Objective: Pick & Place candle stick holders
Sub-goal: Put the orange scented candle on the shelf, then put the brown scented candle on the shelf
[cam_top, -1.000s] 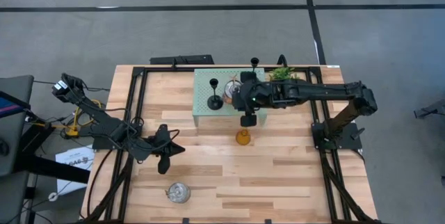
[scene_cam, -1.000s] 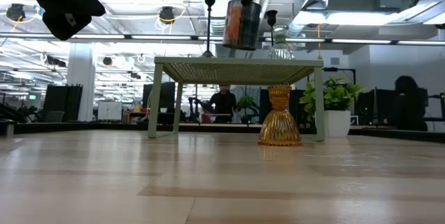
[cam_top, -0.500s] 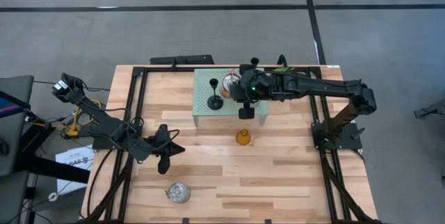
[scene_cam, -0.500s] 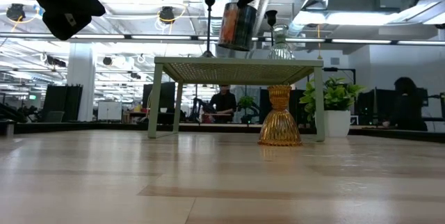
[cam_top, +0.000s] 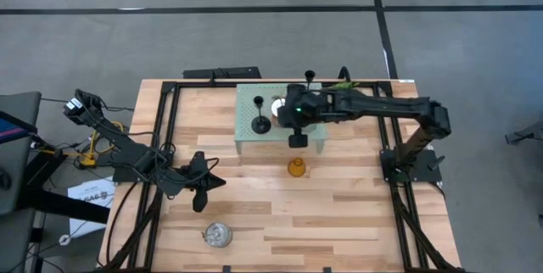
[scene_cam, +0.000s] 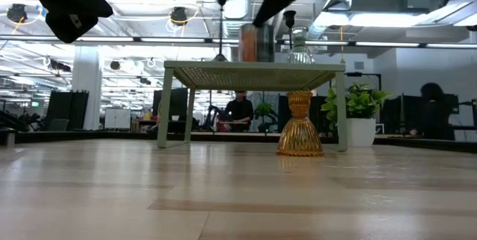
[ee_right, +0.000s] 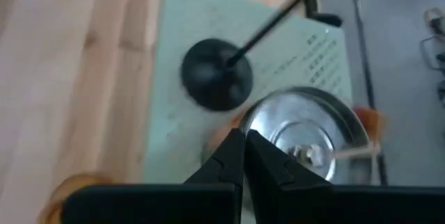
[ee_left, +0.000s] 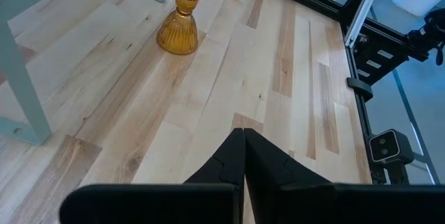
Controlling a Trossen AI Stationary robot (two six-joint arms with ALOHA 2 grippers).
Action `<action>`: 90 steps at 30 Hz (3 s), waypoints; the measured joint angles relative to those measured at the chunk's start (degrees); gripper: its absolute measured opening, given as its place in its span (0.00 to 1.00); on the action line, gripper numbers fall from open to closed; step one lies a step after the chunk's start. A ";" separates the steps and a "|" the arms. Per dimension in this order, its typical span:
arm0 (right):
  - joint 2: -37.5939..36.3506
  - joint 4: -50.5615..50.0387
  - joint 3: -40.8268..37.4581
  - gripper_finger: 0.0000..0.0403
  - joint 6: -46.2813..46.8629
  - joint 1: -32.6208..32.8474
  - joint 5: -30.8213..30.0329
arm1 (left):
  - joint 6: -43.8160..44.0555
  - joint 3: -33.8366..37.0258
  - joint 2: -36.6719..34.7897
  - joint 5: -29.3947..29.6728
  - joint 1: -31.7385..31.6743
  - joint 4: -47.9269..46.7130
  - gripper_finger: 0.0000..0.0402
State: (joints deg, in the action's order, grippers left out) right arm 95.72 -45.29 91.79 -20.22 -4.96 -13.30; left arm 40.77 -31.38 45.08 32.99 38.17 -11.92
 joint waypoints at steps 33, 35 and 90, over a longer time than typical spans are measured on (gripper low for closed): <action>2.08 -3.79 4.87 0.00 -0.73 -0.84 -0.11 | 0.00 0.07 0.00 0.01 0.00 0.02 0.03; 2.08 -4.05 4.87 0.00 -0.73 -0.87 -0.11 | 0.00 0.07 0.00 0.00 0.00 0.02 0.03; -14.75 -0.97 4.94 0.18 11.56 17.99 -7.48 | 0.00 0.09 0.02 0.00 0.00 0.00 0.03</action>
State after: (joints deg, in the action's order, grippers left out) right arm 80.97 -46.26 96.73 -8.66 13.04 -20.78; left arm 40.77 -31.29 45.10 32.99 38.17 -11.92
